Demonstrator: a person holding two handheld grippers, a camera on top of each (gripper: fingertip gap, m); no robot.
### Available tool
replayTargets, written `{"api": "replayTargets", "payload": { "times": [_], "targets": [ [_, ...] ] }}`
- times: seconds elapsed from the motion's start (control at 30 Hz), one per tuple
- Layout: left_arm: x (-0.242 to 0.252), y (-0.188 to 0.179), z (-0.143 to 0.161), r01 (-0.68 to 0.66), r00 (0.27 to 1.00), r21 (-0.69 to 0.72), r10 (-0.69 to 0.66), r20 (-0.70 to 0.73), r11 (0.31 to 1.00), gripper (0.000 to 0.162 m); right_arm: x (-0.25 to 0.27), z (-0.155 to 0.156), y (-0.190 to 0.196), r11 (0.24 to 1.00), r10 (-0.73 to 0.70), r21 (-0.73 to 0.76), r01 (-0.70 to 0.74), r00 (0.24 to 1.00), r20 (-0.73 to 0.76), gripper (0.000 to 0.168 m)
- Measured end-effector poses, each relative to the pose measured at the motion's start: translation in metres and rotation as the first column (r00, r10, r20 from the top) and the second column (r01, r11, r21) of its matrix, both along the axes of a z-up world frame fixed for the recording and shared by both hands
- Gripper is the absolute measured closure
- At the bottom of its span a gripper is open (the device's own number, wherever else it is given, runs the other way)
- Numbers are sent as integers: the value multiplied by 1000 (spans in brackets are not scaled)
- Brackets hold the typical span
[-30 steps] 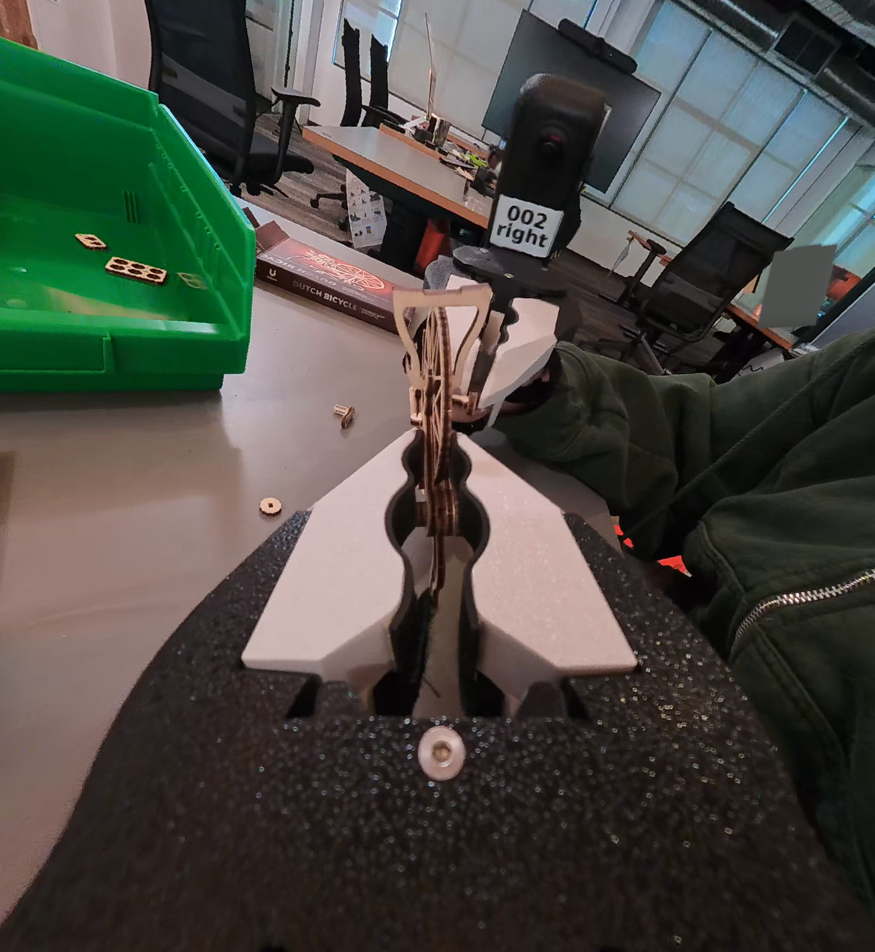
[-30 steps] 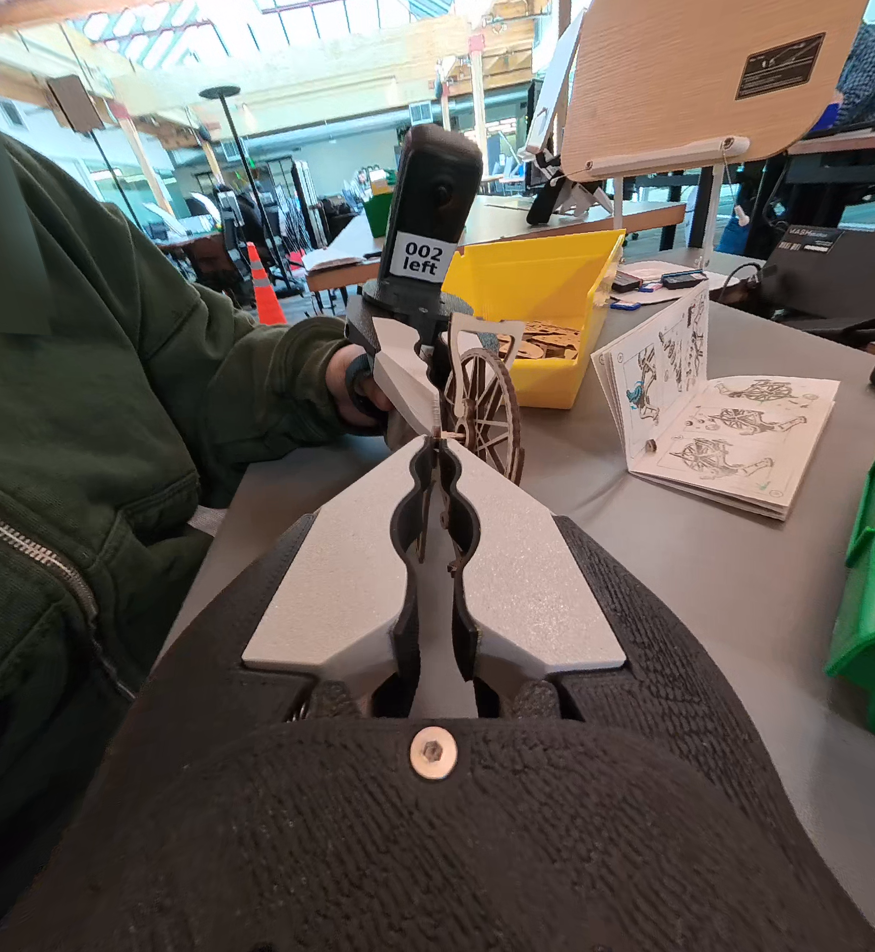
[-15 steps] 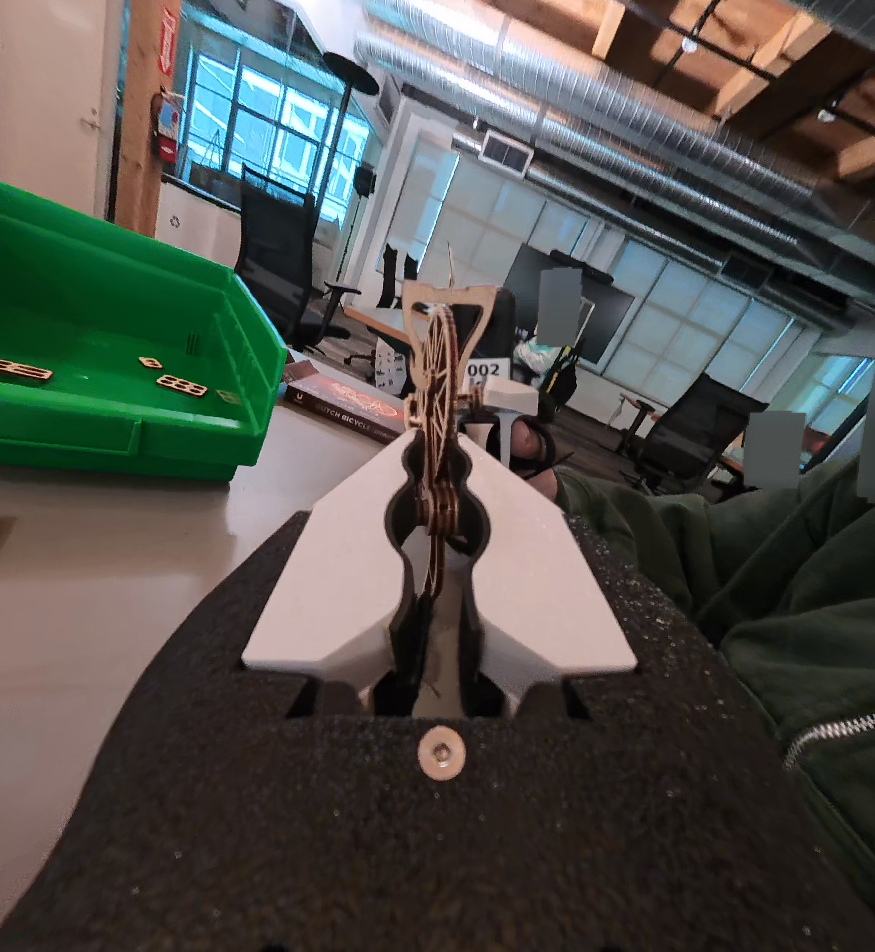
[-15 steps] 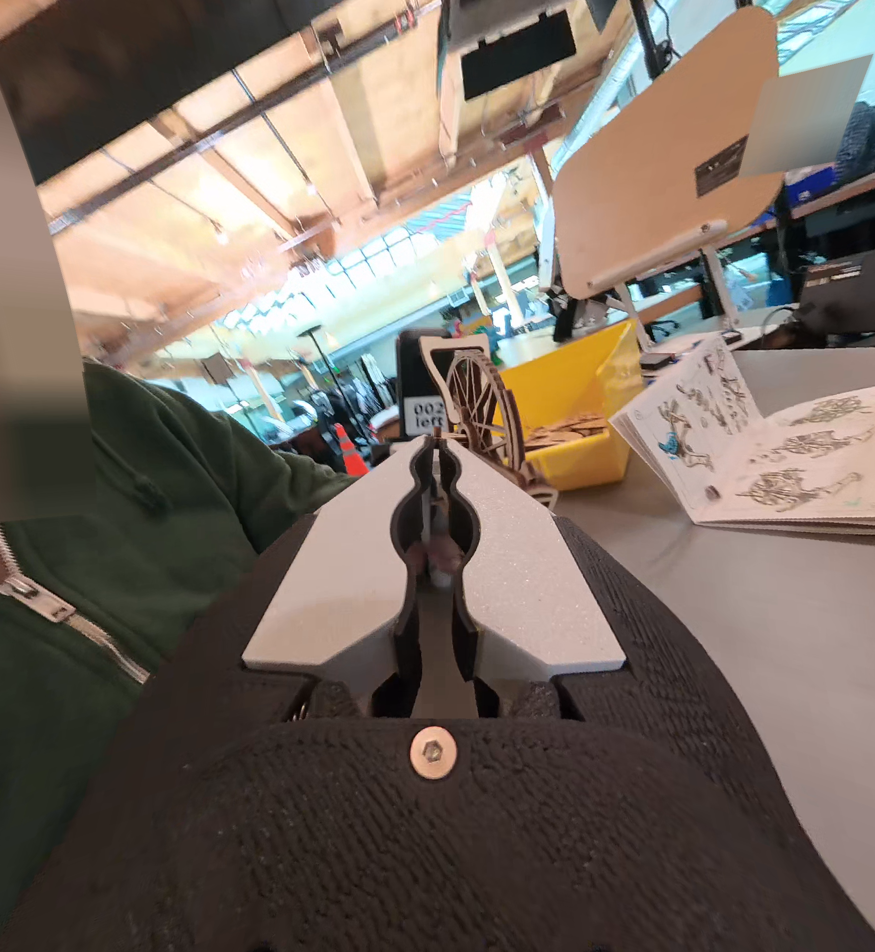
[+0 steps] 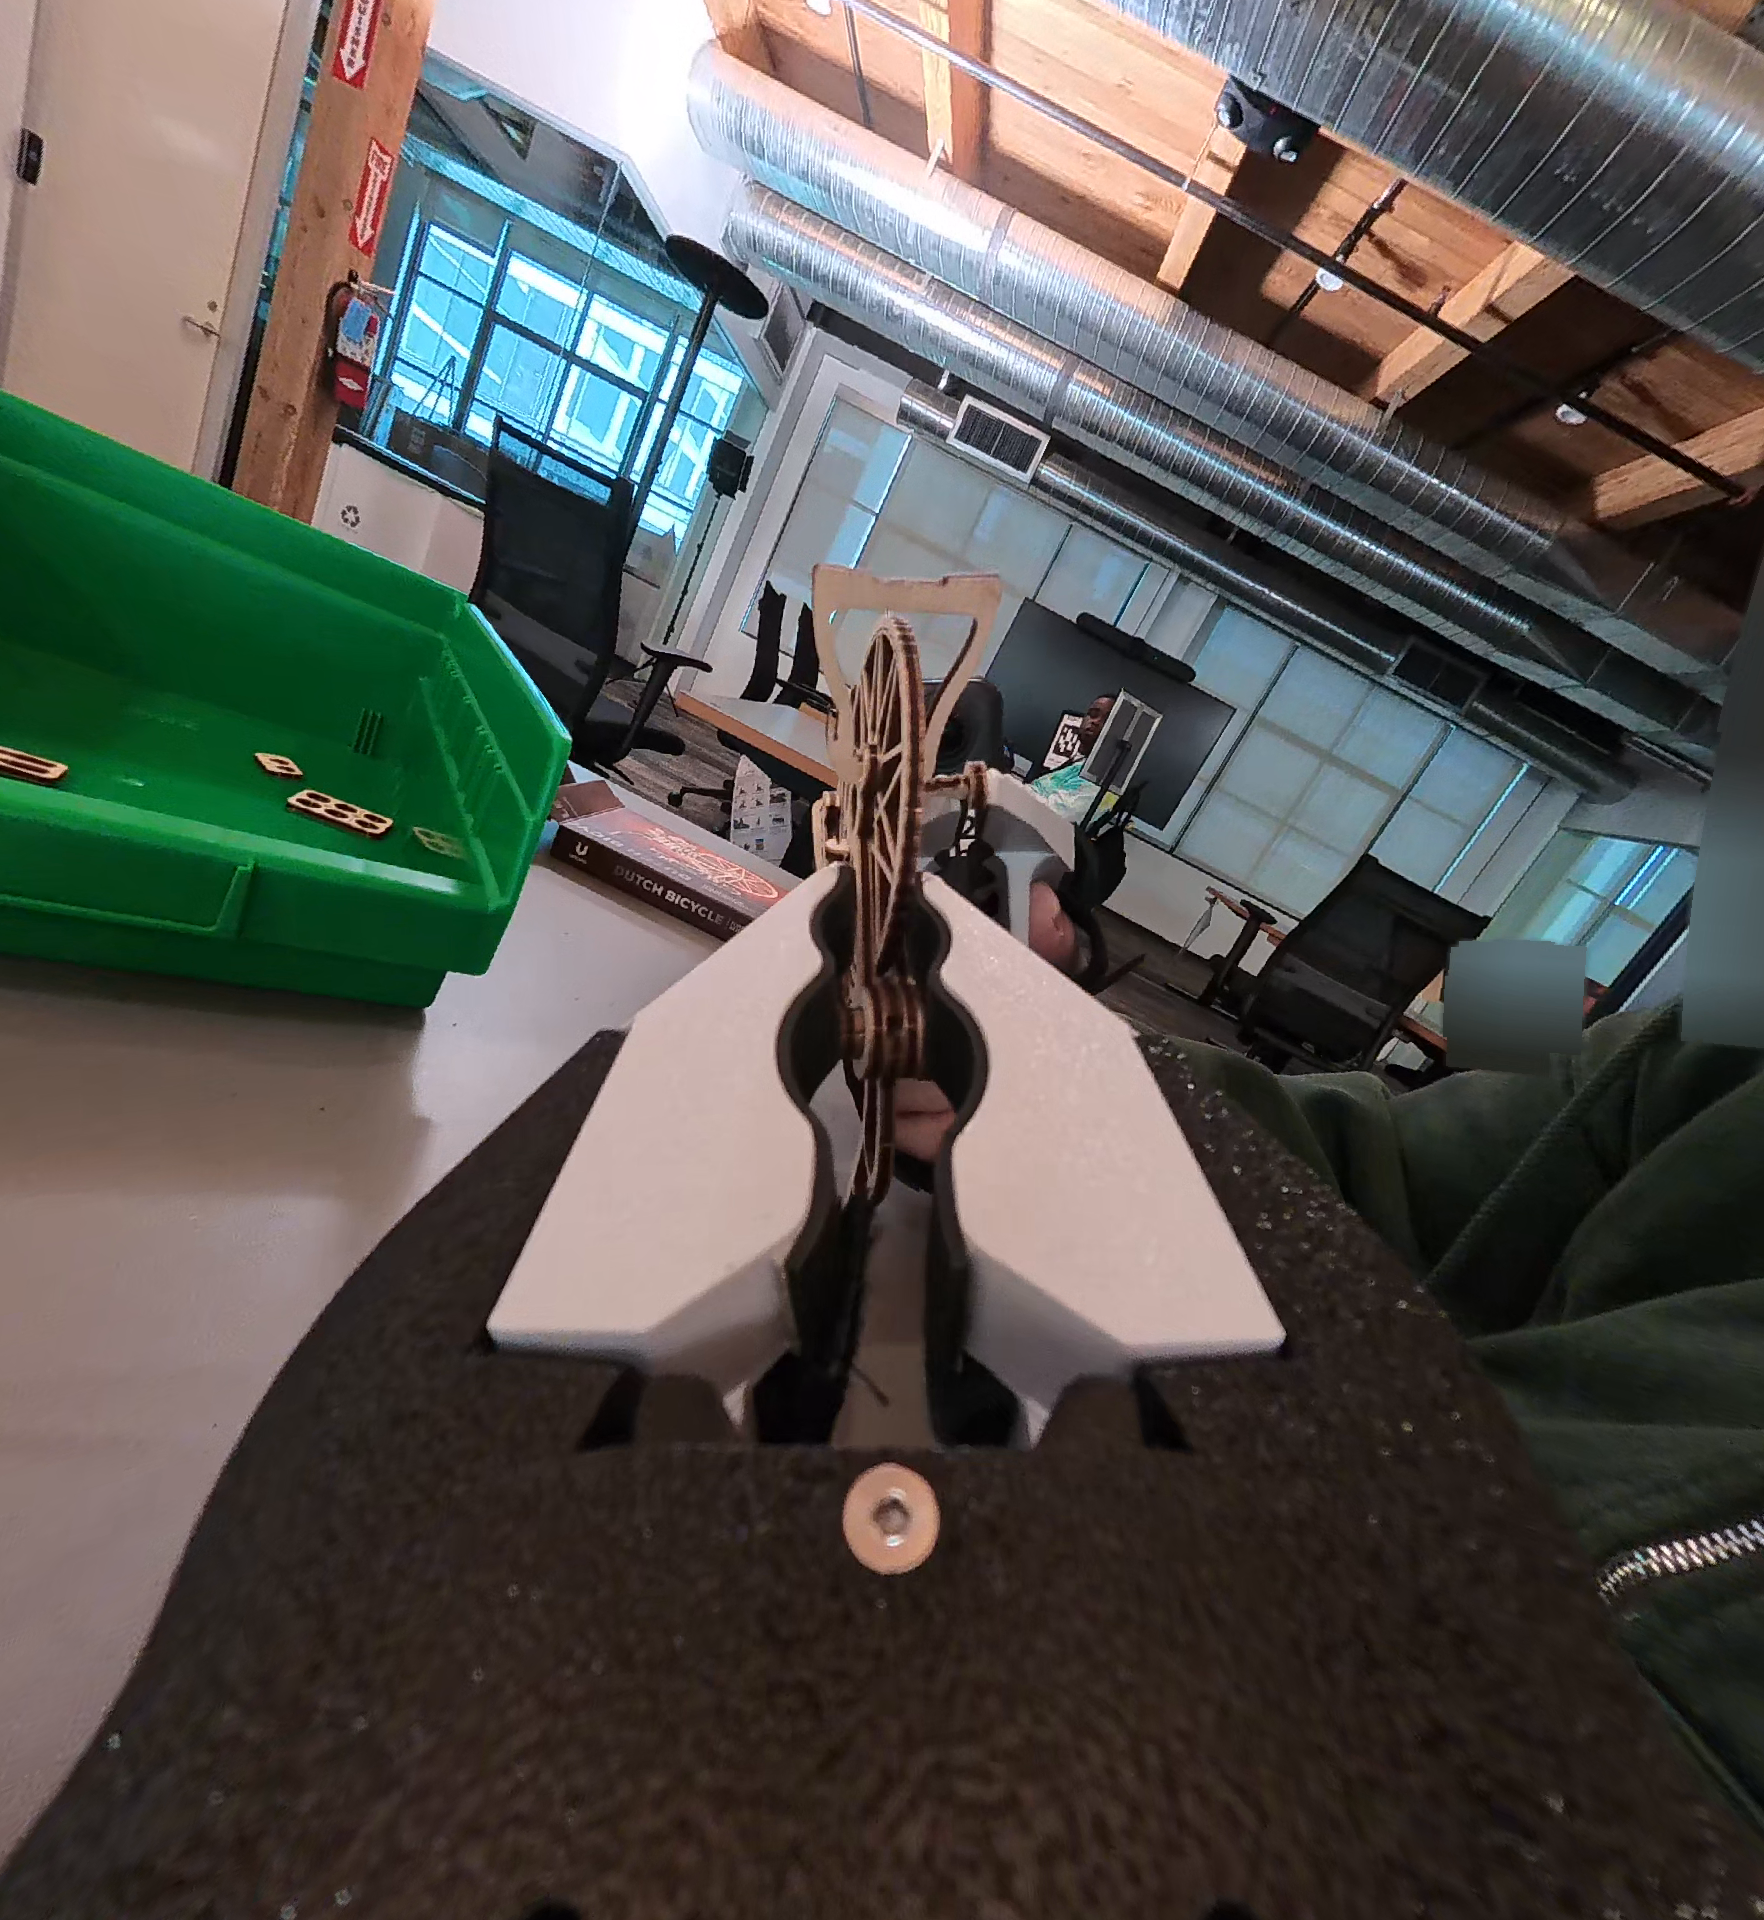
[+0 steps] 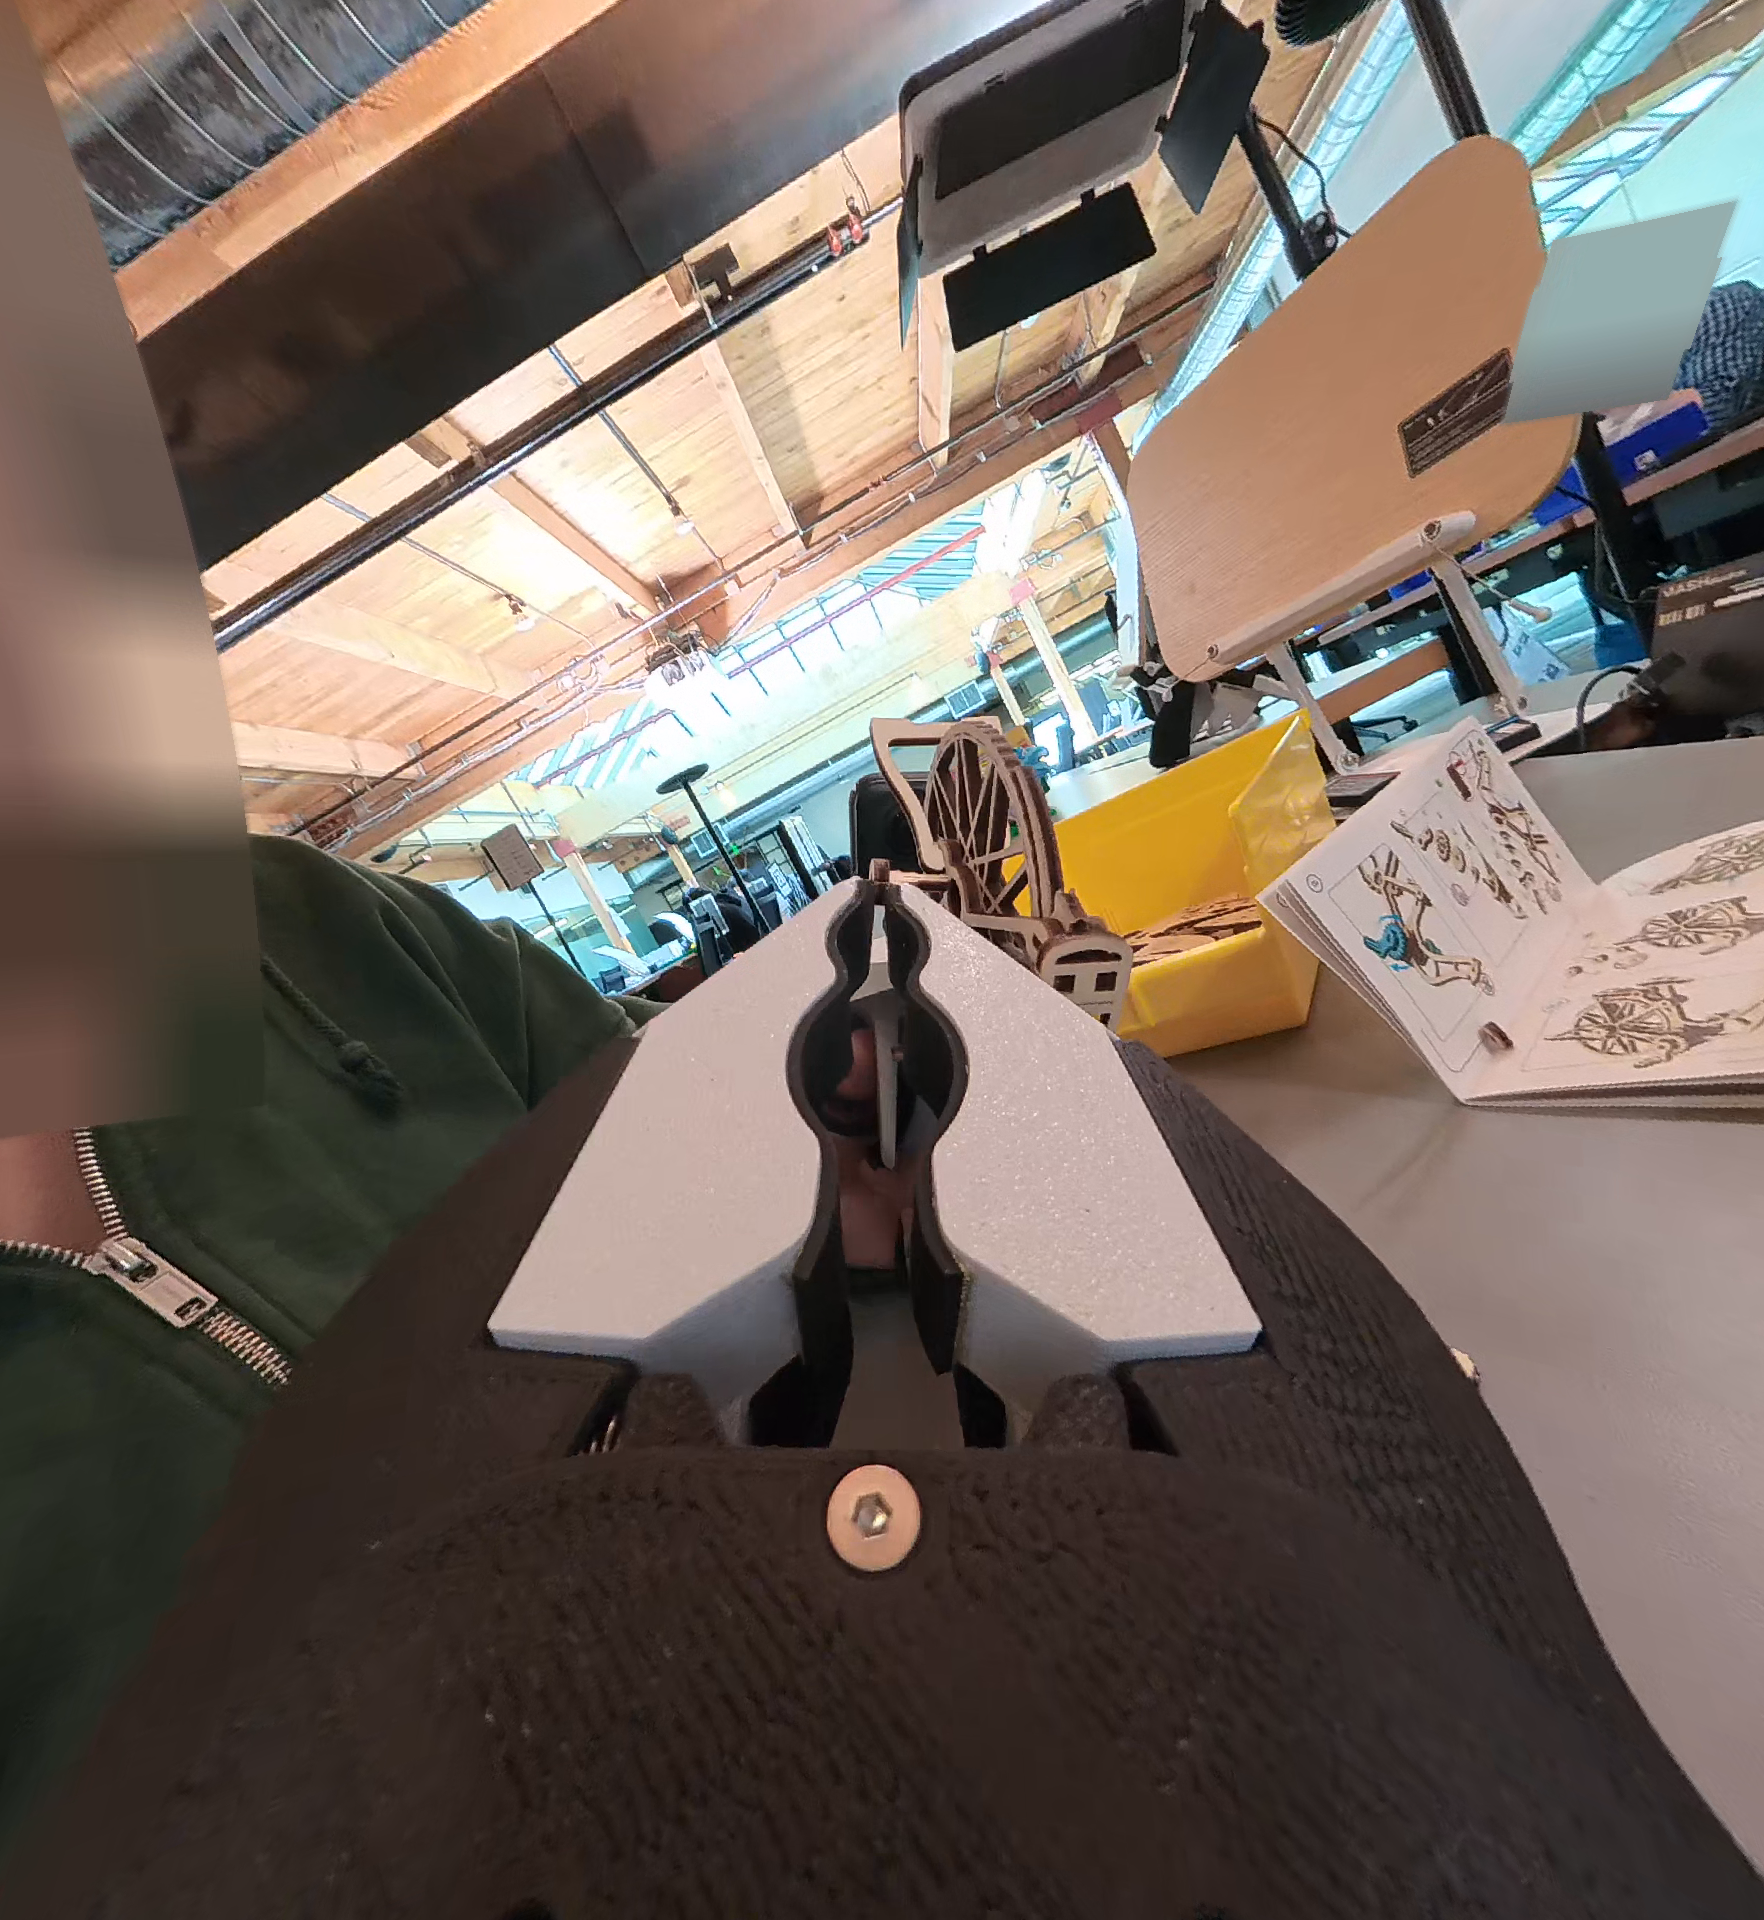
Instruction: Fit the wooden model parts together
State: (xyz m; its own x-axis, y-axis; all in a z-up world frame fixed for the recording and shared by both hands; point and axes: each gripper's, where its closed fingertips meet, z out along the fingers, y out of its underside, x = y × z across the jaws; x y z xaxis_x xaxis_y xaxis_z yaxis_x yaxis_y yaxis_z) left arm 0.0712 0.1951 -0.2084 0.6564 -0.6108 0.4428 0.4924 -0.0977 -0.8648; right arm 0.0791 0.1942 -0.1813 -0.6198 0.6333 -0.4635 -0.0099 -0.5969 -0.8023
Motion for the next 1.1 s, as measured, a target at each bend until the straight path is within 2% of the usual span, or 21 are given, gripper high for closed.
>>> {"api": "replayTargets", "payload": {
  "times": [0.53, 0.63, 0.7, 0.77, 0.83, 0.93, 1.0, 1.1],
  "targets": [
    [0, -4, 6, -28, 997, 52, 31, -67, 998, 155, 2, 0, -2, 999, 40, -23, -41, 999, -7, 168],
    [3, -8, 11, -19, 996, 89, 27, -83, 996, 155, 2, 4, -4, 999, 40, 32, -38, 998, -43, 168],
    [6, -12, 17, 4, 997, 118, 4, -72, 993, 156, 6, 7, -13, 989, 8, 150, 4, 997, -81, 168],
    [10, -17, 22, 38, 997, 147, -29, -65, 988, 155, 9, 8, -25, 947, -40, 312, 79, 991, -131, 168],
    [16, -22, 25, 73, 996, 174, -61, -72, 982, 156, 13, 9, -37, 874, -68, 464, 145, 981, -180, 168],
    [24, -28, 29, 111, 992, 215, -93, -90, 970, 156, 15, 8, -51, 706, -120, 655, 271, 956, -267, 168],
    [25, -30, 31, 121, 991, 228, -102, -91, 966, 156, 17, 7, -57, 599, -138, 726, 336, 937, -321, 168],
    [25, -32, 33, 132, 990, 237, -116, -81, 963, 156, 17, 5, -62, 494, -150, 777, 390, 919, -366, 168]
  ]
}}
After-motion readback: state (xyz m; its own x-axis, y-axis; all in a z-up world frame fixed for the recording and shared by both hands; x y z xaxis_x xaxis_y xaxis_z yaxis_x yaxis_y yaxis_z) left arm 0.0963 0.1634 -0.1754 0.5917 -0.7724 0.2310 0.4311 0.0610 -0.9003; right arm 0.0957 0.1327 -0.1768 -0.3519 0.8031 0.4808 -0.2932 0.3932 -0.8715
